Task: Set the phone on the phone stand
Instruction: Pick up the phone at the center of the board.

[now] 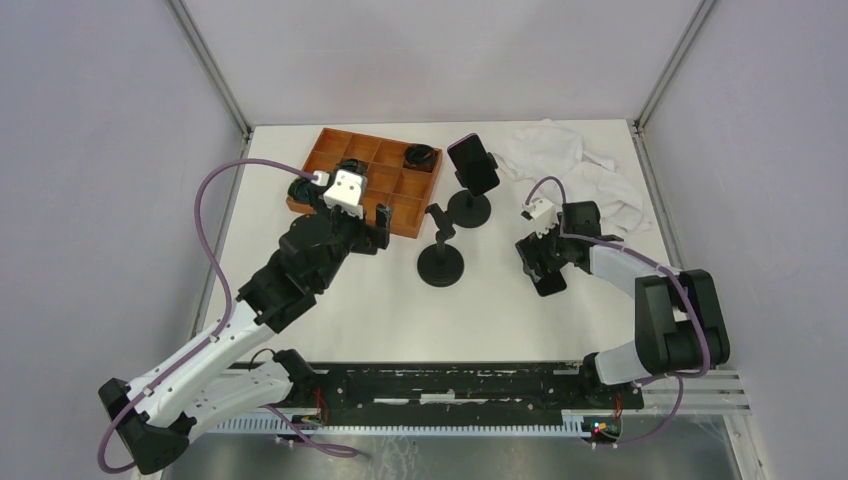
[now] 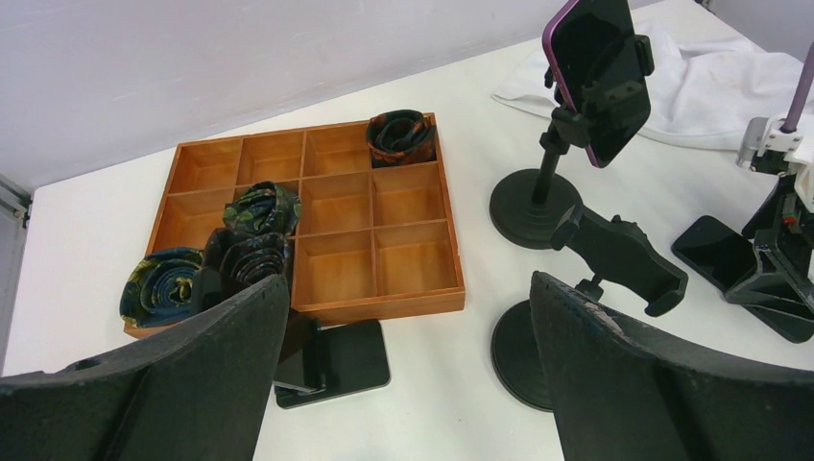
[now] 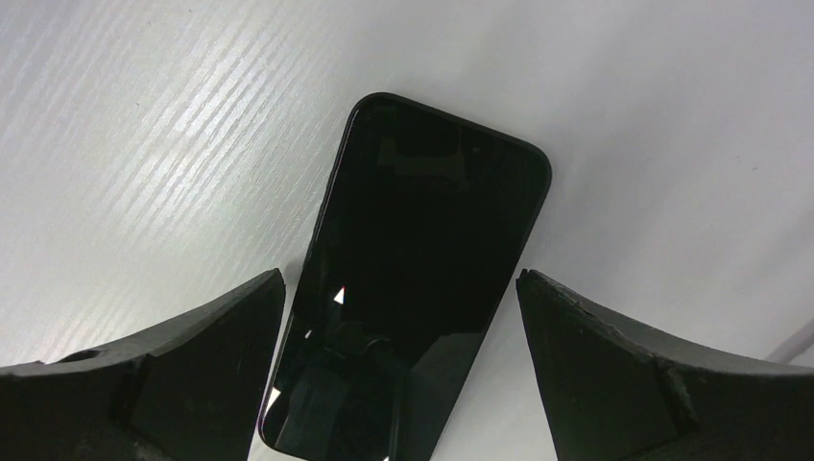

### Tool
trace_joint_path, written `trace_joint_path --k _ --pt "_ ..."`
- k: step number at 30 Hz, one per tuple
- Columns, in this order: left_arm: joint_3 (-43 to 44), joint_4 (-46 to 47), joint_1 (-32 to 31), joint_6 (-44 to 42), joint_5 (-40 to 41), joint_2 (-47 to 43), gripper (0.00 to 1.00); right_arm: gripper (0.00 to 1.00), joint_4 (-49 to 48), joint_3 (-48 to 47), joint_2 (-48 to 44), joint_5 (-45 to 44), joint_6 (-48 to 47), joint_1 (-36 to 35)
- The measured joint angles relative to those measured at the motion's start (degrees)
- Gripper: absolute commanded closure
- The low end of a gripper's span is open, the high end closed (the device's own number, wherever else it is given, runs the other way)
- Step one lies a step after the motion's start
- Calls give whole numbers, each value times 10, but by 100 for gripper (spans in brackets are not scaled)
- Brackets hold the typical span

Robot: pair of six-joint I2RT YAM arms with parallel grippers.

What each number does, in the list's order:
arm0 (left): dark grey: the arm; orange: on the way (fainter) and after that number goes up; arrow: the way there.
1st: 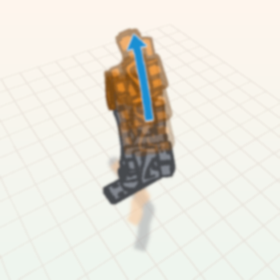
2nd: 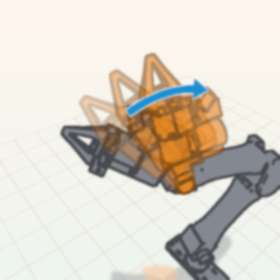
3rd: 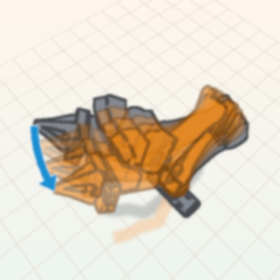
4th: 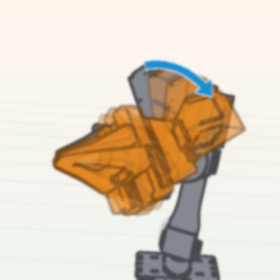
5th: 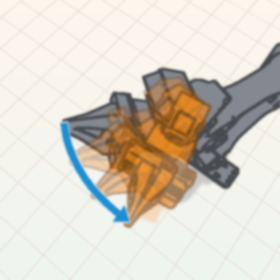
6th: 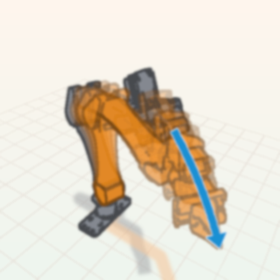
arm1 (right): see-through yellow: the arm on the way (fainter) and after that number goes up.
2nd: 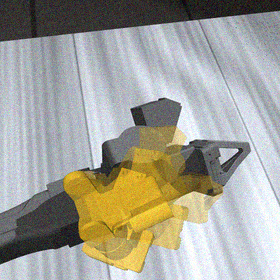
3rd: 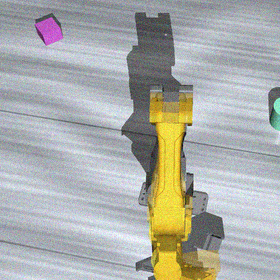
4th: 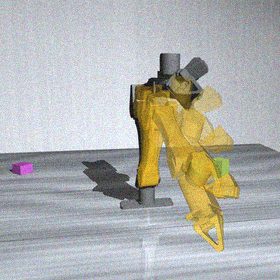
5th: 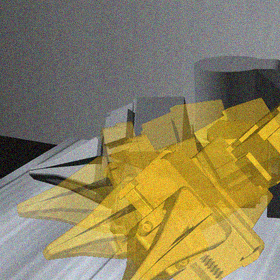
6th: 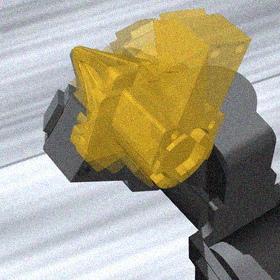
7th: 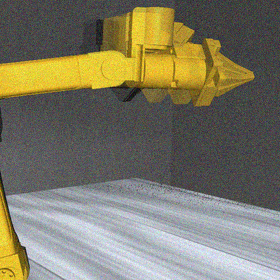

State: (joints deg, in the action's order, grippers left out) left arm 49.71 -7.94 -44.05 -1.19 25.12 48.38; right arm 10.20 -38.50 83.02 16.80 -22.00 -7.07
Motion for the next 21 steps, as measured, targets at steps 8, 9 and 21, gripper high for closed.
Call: trace_joint_path --k 8,9,21 --pt "0 0 0 0 0 0 0 2 1 0 15 7 3 0" --pt "0 0 0 0 0 0 0 2 1 0 16 7 2 -1" --pt "0 0 0 0 -2 0 0 10 2 -18 37 -4 -3 -19"
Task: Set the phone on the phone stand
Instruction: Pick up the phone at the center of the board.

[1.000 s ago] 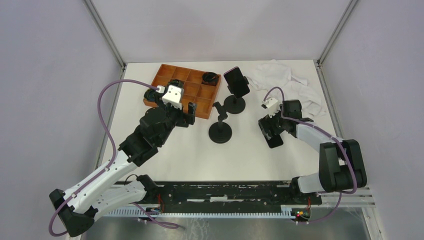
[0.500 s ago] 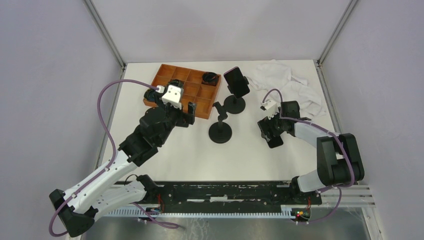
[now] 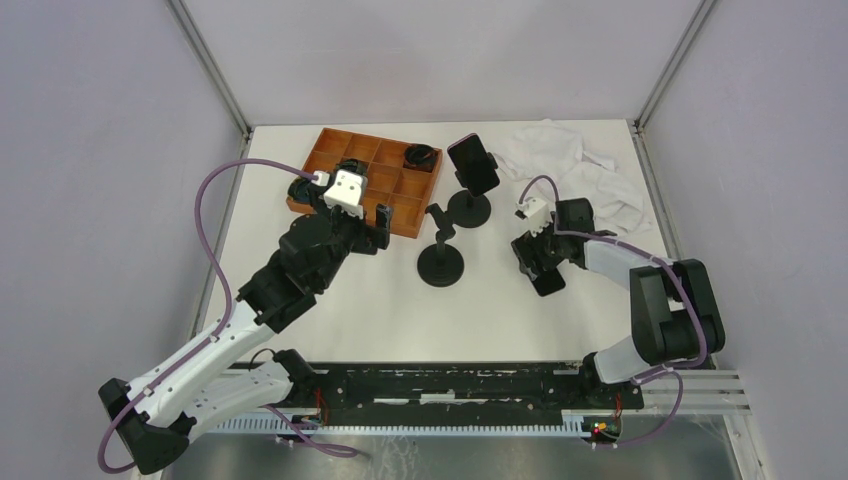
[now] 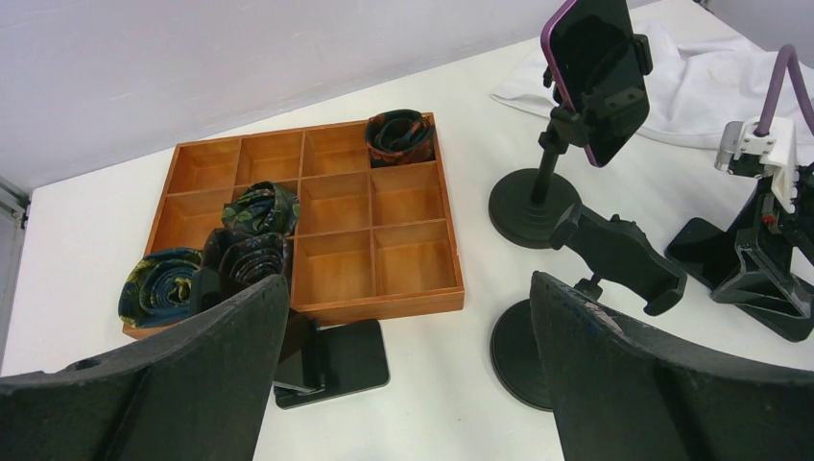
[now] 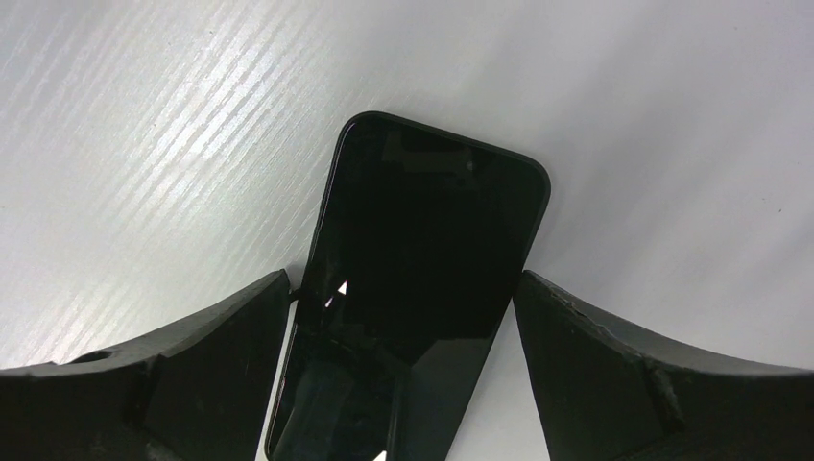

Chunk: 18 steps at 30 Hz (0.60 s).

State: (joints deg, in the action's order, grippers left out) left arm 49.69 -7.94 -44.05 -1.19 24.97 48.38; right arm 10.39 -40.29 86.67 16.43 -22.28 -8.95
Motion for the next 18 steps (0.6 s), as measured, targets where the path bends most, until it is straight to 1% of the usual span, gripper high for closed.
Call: trace_joint_path --k 1,6,9,12,15,18 --pt "0 0 0 0 0 0 0 11 0 -1 2 0 0 0" --pt "0 0 0 0 0 0 0 20 3 -9 9 0 -2 -3" --pt "-1 0 1 0 0 0 0 32 5 -14 12 0 -5 -4" --pt "-1 0 1 0 0 0 0 41 8 -16 14 0 -7 -5" --pt "-1 0 1 0 0 0 0 45 9 -16 14 0 -9 -5" --pt "-1 0 1 0 0 0 0 48 9 -17 14 1 -11 -5"
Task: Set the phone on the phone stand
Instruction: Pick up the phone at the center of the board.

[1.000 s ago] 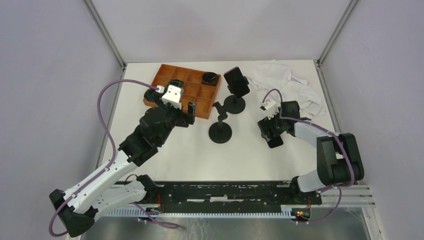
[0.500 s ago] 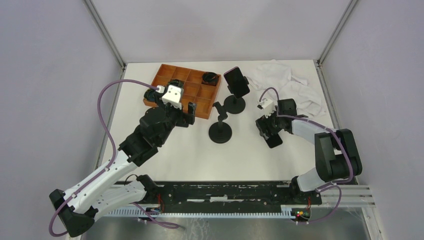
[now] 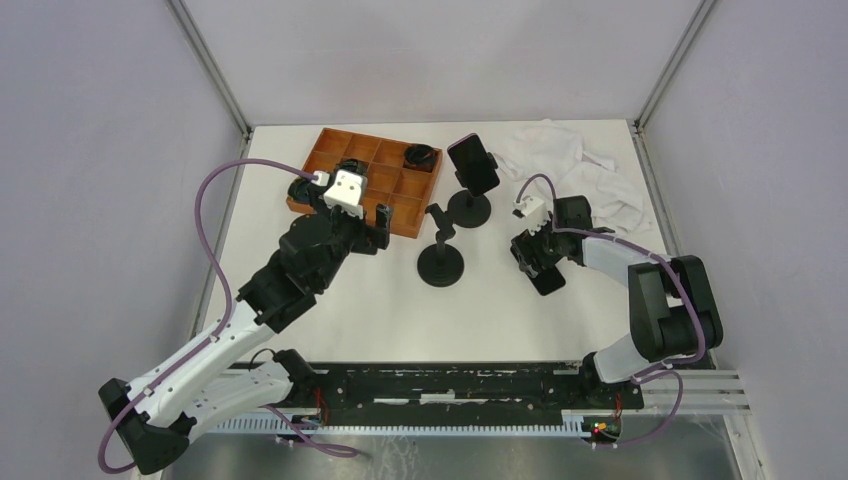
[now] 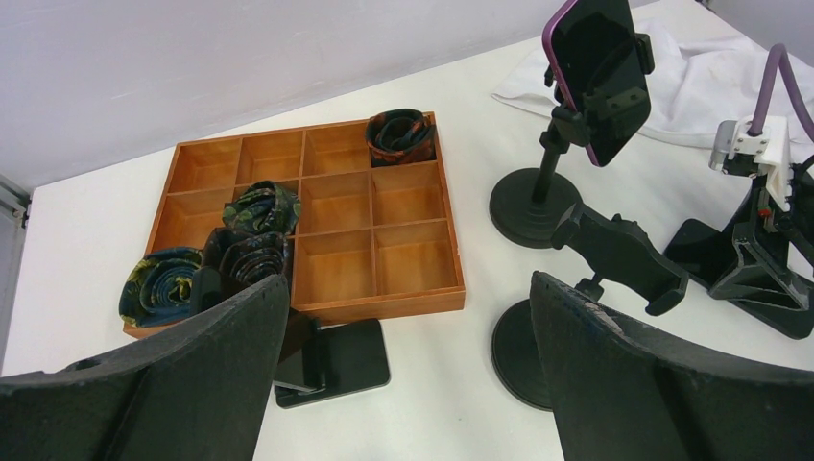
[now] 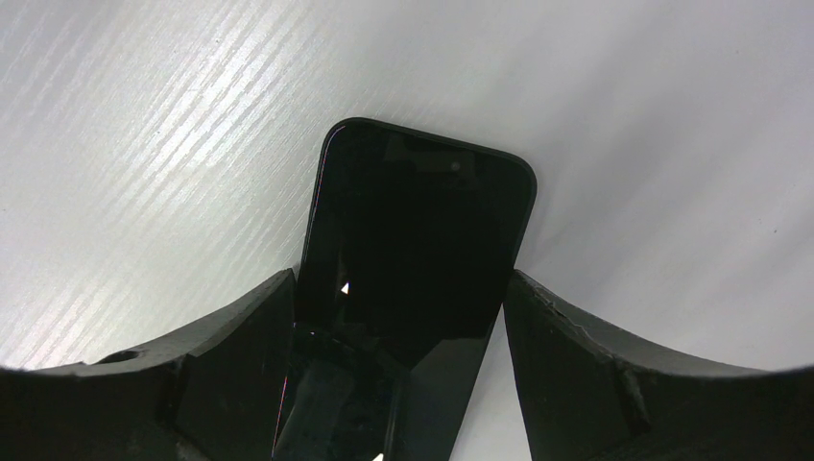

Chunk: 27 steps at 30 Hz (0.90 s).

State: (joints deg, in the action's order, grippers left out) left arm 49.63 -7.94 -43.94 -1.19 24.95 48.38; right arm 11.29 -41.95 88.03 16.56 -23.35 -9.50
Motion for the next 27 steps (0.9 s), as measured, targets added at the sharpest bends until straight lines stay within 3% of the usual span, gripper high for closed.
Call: trace_joint_path --k 14,23,27 --pt "-2 -2 1 18 -45 -8 0 52 9 2 -7 25 0 3" --pt "3 -14 0 177 -167 -31 10 52 22 6 -15 61 10 14" --pt "3 0 -53 260 -188 -16 9 52 24 6 -19 85 19 21"
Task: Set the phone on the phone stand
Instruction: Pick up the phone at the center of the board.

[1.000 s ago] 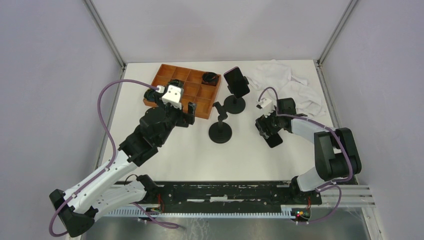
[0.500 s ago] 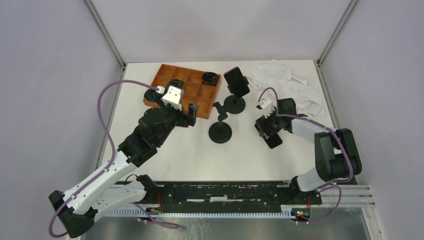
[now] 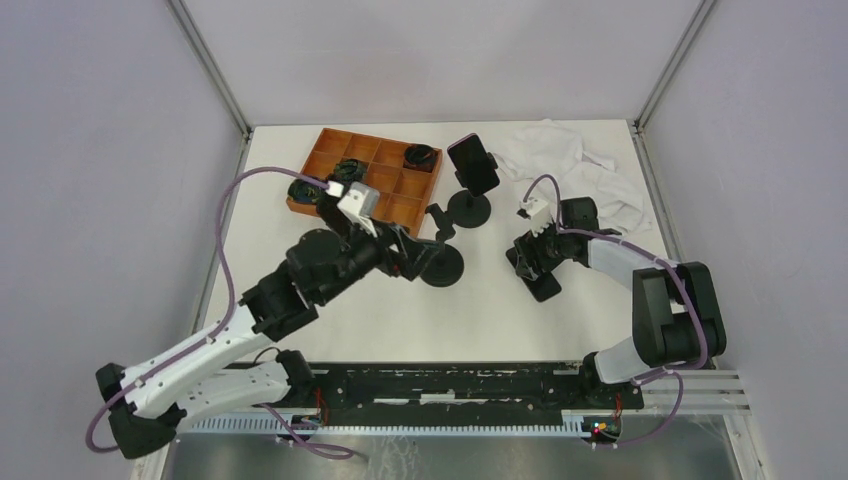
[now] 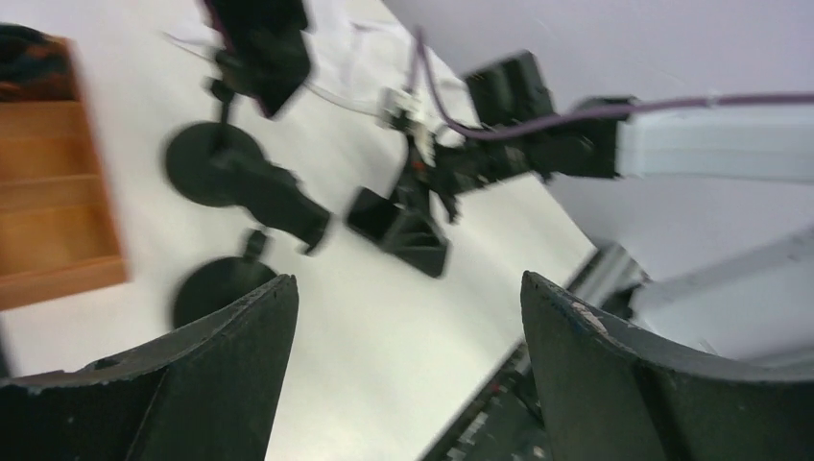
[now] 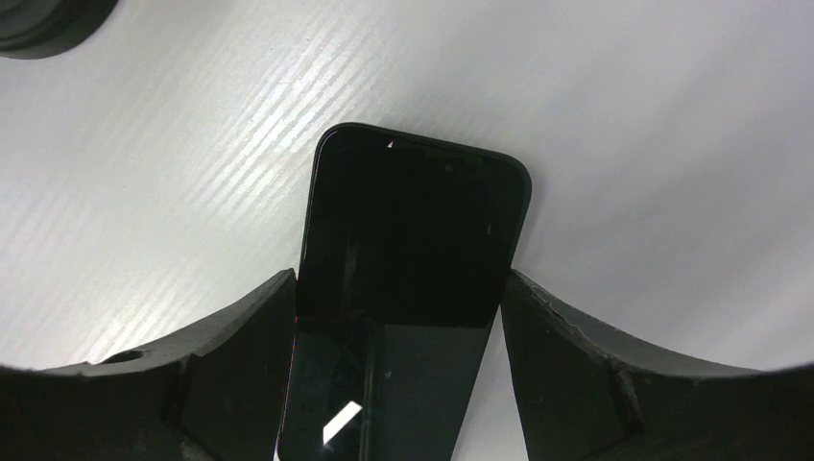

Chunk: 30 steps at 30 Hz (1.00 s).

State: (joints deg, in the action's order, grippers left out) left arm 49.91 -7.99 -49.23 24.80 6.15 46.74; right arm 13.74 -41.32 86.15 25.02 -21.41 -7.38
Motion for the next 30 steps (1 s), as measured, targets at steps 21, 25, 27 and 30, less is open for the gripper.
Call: trace_joint_path --k 21,25,27,30 --pt "-70 181 -283 208 205 259 19 52 -9 17 -19 106 54 15" --pt "-70 200 -284 249 212 310 21 52 -21 23 -23 125 70 15" --pt "-70 209 -284 277 218 335 22 52 -28 26 -23 135 78 15" --pt "-70 219 -284 320 227 374 23 52 -37 31 -23 151 90 15"
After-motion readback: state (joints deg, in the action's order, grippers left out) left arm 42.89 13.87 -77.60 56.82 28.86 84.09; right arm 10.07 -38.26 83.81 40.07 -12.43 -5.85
